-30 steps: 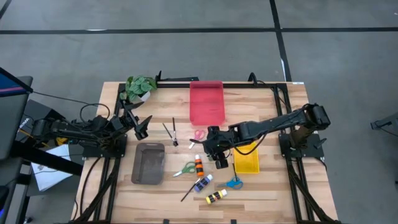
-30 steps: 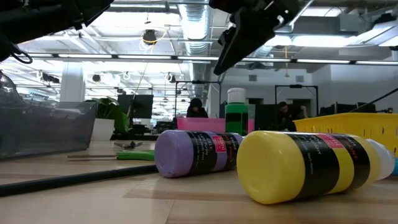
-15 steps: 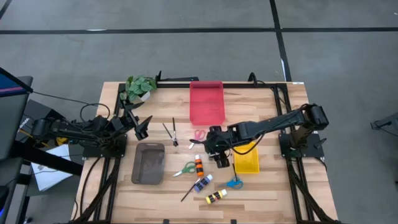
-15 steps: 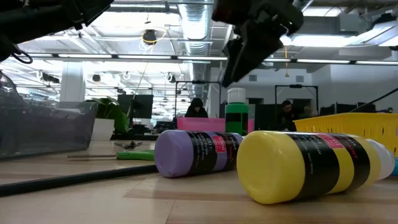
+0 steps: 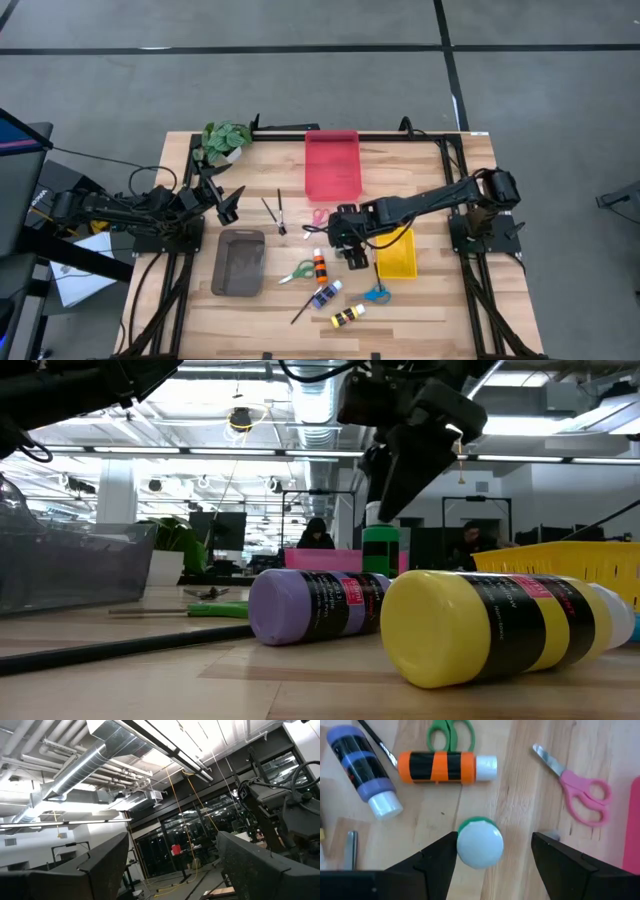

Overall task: Pick & Place Paint Supplies
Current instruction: Put the green paint bottle into the yellow bin

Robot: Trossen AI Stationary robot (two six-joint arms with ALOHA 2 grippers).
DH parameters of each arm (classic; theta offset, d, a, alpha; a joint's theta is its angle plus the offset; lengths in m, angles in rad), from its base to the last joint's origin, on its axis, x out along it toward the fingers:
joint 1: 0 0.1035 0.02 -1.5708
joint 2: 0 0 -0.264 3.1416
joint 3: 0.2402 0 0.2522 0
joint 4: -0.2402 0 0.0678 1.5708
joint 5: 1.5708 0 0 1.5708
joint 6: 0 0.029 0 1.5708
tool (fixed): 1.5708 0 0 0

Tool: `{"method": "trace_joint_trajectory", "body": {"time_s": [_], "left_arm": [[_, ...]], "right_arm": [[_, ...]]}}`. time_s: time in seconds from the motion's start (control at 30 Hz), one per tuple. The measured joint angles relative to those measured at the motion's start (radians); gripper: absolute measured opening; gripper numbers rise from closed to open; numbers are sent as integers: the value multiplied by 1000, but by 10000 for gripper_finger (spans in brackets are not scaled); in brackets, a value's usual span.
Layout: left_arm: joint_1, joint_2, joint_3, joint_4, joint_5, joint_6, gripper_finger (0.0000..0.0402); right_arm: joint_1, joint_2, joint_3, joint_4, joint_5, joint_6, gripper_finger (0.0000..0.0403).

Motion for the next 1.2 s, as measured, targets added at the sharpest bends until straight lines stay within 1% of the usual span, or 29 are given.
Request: {"method": "trace_joint_trajectory", "body": {"time_s": [0.4, 0.57, 0.67, 0.83, 0.87, 1.1, 1.2], "left_arm": [[0, 0, 0, 0, 0, 0, 298], [0, 0, 0, -1, 0, 0, 298], [0, 0, 0, -1, 0, 0, 298], [0, 0, 0, -2, 0, 0, 298], [0, 0, 0, -2, 0, 0, 298], [0, 0, 0, -2, 0, 0, 298], [0, 0, 0, -3, 0, 0, 298]], "right_arm": [[-6, 0, 0, -1, -3, -20, 244], [-5, 0, 0, 1, -4, -25, 211], [-5, -1, 0, 2, -4, -26, 179], [-5, -1, 0, 6, -3, -36, 113], [-5, -1, 0, 8, -4, -41, 108], [-4, -1, 0, 6, 0, -51, 109], [-4, -21, 0, -47, 8, -51, 109]]}}
